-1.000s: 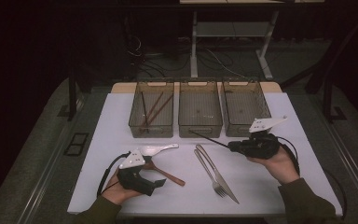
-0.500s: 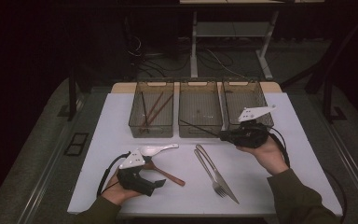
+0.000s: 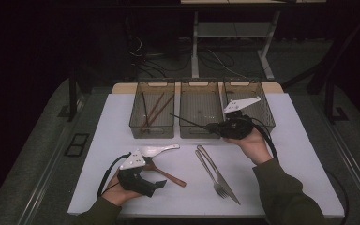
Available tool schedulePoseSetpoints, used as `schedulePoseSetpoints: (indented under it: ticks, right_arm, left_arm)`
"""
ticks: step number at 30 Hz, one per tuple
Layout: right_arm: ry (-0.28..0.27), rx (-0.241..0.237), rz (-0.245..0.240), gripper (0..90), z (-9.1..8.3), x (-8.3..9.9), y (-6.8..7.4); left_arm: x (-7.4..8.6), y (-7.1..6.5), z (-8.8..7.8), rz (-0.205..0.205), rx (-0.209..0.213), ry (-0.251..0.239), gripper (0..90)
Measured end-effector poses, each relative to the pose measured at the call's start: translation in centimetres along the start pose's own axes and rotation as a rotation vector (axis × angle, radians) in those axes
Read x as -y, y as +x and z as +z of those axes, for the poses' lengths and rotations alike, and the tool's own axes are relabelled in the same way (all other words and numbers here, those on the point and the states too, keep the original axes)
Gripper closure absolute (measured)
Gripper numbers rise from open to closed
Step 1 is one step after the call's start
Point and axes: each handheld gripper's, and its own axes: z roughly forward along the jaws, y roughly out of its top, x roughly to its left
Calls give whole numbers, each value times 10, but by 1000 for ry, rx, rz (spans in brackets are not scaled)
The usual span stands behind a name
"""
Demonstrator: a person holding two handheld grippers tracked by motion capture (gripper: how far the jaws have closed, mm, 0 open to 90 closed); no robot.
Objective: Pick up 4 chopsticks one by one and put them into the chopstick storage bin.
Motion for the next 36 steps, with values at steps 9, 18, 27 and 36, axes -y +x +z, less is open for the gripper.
schedulePoseSetpoints:
  ticks: [9,18,27,36]
  right_arm:
    - [5,12,5,856,24,-19,-2]
    - [17,54,11,855,47,-44,-7]
    - [35,73,24,855,78,-65,-10]
    - [72,114,36,855,112,-83,-11]
  left_arm:
    - [0,0,0,5,3,5,0]
    - [0,-1,0,2,4,1,0]
    - [-1,-1,1,15,3,2,0]
    - [-1,-2,0,14,7,-2,0]
